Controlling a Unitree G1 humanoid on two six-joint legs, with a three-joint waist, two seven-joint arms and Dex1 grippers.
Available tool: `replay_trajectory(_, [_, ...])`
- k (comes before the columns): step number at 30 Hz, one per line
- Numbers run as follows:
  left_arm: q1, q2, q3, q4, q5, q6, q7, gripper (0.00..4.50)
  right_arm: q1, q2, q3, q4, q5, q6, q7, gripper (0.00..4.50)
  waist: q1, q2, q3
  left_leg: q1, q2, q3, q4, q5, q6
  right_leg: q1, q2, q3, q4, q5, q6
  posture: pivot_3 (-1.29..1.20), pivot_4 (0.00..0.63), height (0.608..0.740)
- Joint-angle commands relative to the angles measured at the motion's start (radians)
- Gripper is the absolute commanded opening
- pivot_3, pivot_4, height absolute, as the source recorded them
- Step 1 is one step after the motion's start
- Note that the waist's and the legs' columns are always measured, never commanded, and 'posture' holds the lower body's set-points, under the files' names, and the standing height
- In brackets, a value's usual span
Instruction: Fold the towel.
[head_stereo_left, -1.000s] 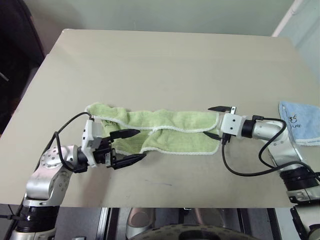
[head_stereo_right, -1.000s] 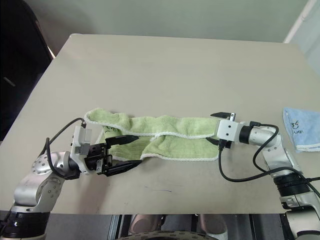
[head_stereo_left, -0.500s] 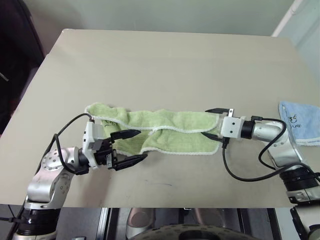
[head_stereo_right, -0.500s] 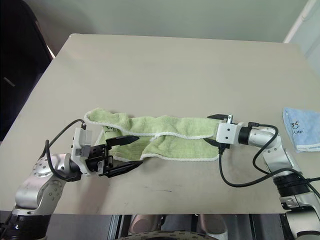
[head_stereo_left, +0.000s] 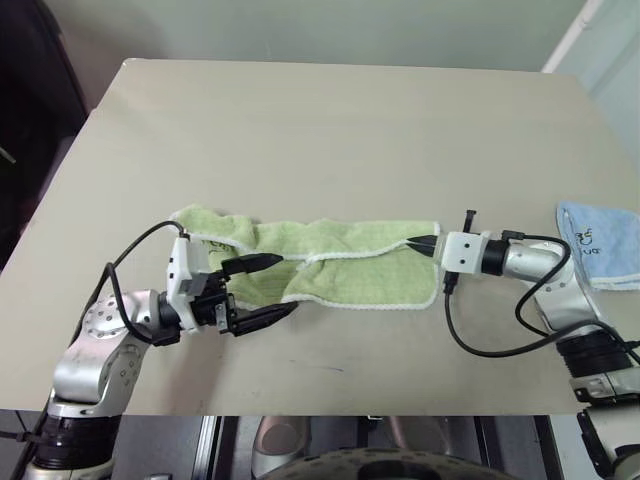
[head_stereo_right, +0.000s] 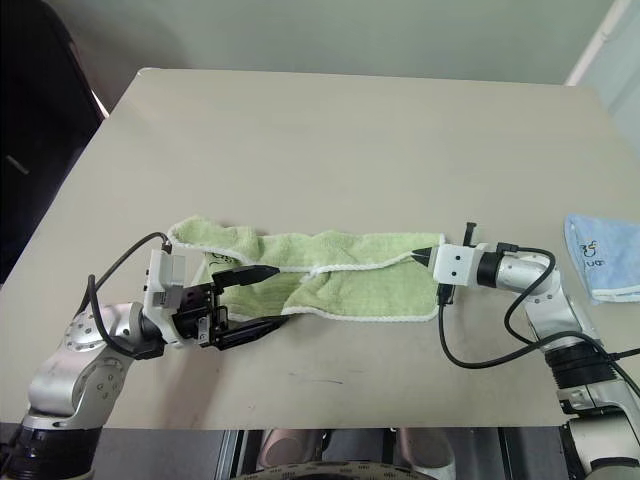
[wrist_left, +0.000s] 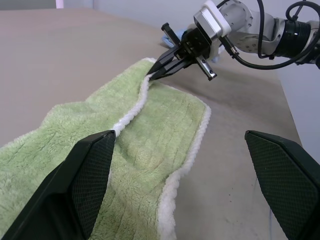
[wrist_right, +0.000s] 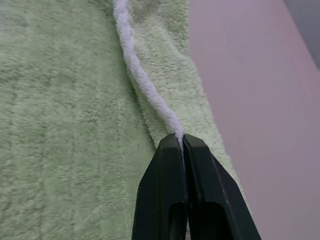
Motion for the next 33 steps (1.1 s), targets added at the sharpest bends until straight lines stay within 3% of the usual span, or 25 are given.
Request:
replay_trajectory(1, [-0.006,0.003,0.035,-0.031,-0.020,0.000,0.015,4.50,-0.029,-0.002,-0.028,-0.035,0.053,0.004,0.015,0.01,0.000,0.000,0.000,0.000,0.000,0.000,0.000,0.000,0.000,0.000,0.000,0.000,0.000,0.000,0.000,0.00,0.150,0.740])
replay_trajectory(9, [-0.023,0.002,0.096,0.019,-0.033,-0.017,0.025,4.50,-0.064,-0.039,-0.113,-0.150,0.235,0.165,0.089,0.01,0.000,0.000,0.000,-0.001,0.000,0.001,0.000,0.000,0.000,0.000,0.000,0.000,-0.001,0.000,0.000,0.00,0.150,0.740])
replay_trajectory(12, [-0.070,0.024,0.150,0.123,0.007,-0.084,0.007,4.50,-0.068,-0.074,-0.161,-0.205,0.305,0.232,0.119,0.01,0.002,0.000,0.000,-0.002,0.000,0.001,0.000,0.000,0.000,0.000,0.000,0.000,-0.002,0.000,0.000,0.00,0.150,0.740])
replay_trajectory(17, [-0.120,0.046,0.188,0.238,0.039,-0.165,-0.029,4.50,-0.078,-0.102,-0.191,-0.212,0.314,0.251,0.116,0.01,0.002,0.000,0.000,-0.004,0.000,0.000,0.000,0.000,0.000,-0.001,0.001,0.000,-0.003,0.000,0.000,0.00,0.150,0.740])
replay_trajectory(24, [-0.268,0.179,0.181,0.579,0.201,-0.442,-0.188,4.50,-0.074,-0.133,-0.231,-0.222,0.310,0.257,0.107,0.01,0.005,0.000,0.000,-0.008,0.001,0.000,0.000,-0.001,0.001,-0.006,0.001,-0.001,-0.003,0.003,0.001,0.00,0.150,0.740])
replay_trajectory(33, [-0.410,0.196,0.107,0.806,0.280,-0.628,-0.297,4.50,-0.059,-0.169,-0.277,-0.247,0.333,0.278,0.121,0.01,0.007,0.000,0.000,-0.011,0.001,0.000,0.000,-0.001,0.001,-0.008,0.001,-0.001,-0.005,0.009,0.006,0.00,0.150,0.740])
